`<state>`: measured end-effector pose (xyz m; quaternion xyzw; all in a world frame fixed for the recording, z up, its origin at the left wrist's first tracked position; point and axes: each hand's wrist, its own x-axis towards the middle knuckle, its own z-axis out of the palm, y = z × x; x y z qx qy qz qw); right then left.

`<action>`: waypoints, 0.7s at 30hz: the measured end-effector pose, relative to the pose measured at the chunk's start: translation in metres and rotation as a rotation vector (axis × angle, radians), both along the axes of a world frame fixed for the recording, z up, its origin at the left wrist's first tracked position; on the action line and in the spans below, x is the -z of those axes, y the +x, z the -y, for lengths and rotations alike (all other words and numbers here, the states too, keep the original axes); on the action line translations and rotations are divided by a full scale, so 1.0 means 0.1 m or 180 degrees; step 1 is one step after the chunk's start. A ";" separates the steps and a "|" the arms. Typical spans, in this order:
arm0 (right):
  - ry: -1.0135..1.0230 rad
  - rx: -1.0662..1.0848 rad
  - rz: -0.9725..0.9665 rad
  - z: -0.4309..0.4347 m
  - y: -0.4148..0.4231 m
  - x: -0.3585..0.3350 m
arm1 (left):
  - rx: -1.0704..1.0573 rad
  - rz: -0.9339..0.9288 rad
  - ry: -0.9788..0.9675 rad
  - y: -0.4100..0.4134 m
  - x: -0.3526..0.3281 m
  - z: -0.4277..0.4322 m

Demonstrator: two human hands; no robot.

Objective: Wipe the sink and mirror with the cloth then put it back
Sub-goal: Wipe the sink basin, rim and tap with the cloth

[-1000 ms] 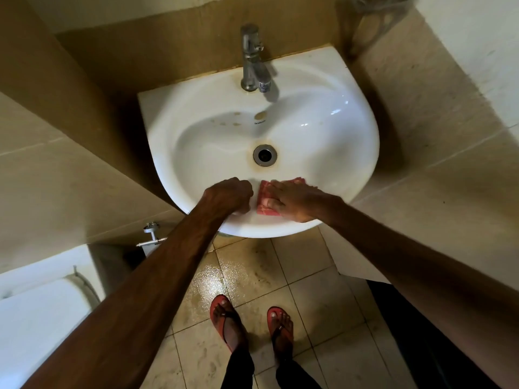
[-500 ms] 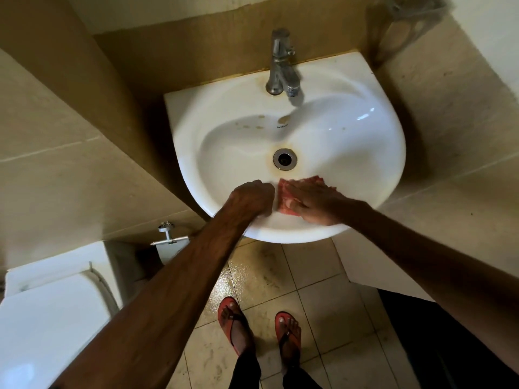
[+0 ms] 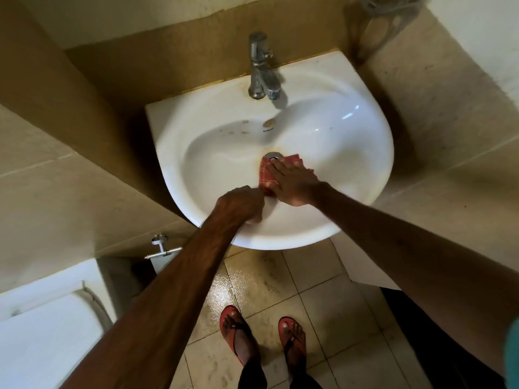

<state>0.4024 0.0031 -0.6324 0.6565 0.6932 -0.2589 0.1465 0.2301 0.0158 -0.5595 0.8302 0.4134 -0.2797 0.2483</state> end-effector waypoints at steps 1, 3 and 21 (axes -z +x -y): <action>-0.0008 -0.0012 0.0005 -0.02 0.01 0.02 | 0.0004 -0.0017 -0.0020 0.01 0.00 -0.01; -0.0054 -0.0138 -0.0096 0.03 0.04 0.02 | 0.0021 -0.0065 -0.0068 0.01 0.02 -0.01; 0.0914 -0.0866 -0.1029 1.40 0.45 -0.87 | 0.0183 -0.0465 0.0055 0.02 0.11 0.04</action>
